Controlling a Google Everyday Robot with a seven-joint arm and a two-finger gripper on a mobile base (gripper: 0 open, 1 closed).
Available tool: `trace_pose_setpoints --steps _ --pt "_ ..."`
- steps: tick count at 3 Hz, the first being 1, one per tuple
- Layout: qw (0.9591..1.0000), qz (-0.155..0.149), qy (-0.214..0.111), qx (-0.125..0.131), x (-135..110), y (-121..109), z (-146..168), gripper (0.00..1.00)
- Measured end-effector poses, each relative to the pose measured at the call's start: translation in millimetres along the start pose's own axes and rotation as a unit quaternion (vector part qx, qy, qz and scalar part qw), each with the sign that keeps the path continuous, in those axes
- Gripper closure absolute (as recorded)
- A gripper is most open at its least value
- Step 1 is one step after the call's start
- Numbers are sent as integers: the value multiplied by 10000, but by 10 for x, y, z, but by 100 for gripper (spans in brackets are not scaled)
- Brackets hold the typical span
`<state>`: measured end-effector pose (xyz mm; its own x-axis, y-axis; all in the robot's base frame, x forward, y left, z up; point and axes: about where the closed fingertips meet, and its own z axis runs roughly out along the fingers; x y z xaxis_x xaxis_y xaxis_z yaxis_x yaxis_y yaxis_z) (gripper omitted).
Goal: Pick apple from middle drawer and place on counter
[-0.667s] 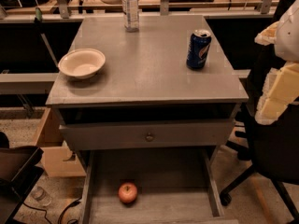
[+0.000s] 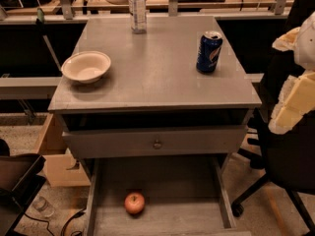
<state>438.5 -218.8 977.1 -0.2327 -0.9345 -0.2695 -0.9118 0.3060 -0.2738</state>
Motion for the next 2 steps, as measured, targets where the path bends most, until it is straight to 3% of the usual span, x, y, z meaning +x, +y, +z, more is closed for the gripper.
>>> trace_pose_setpoints --steps 1,2 --pt "9988 125 -479 -8 73 172 243 0" --pt "9940 180 -1081 -52 187 535 657 0"
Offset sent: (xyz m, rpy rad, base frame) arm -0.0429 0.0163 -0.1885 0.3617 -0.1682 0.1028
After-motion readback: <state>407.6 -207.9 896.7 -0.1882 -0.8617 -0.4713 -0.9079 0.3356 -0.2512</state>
